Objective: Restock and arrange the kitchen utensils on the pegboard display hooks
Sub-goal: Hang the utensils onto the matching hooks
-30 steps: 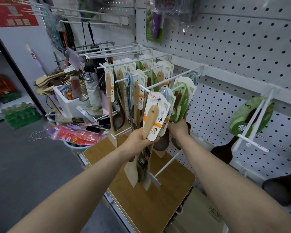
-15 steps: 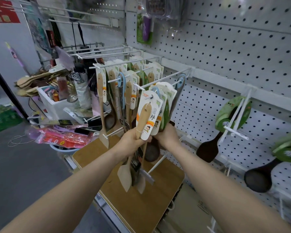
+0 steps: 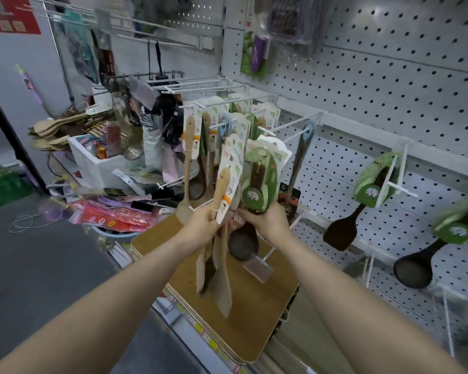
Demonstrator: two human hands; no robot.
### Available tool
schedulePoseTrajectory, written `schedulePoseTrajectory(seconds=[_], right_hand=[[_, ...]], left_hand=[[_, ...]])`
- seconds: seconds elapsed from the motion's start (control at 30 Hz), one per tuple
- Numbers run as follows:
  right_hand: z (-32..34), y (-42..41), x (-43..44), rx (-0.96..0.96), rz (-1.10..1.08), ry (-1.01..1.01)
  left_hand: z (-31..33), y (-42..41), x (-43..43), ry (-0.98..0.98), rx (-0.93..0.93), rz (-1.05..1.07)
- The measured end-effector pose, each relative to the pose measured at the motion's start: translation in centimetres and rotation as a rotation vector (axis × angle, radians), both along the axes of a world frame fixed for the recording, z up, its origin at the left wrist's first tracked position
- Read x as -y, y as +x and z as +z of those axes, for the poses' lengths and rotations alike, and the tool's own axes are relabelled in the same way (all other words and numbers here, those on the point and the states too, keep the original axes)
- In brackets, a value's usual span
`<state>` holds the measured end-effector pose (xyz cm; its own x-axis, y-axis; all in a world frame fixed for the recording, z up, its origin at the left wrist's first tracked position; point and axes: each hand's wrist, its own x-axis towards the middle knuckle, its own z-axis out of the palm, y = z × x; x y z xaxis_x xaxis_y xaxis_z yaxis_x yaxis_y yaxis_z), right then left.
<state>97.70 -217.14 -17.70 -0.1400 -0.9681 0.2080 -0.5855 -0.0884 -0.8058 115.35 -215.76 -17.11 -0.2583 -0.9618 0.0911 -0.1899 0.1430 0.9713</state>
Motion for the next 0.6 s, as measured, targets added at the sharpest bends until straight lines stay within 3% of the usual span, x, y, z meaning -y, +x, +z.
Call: schedulePoseTrajectory(seconds=[0.23, 0.47, 0.6], right_hand=[[0.0, 2.3, -0.7, -0.071, -0.140, 0.005], [2.3, 5.5, -1.3, -0.307, 0.050, -0.105], [2.7, 7.8, -0.9, -0.322, 0.048, -0.017]], left_hand=[[-0.5, 4.7, 0.1, 0.069, -0.059, 0.200], [-0.1, 7.6, 0.5, 0.122, -0.112, 0.242], [-0.2, 9.3, 0.8, 0.117, -0.140, 0.244]])
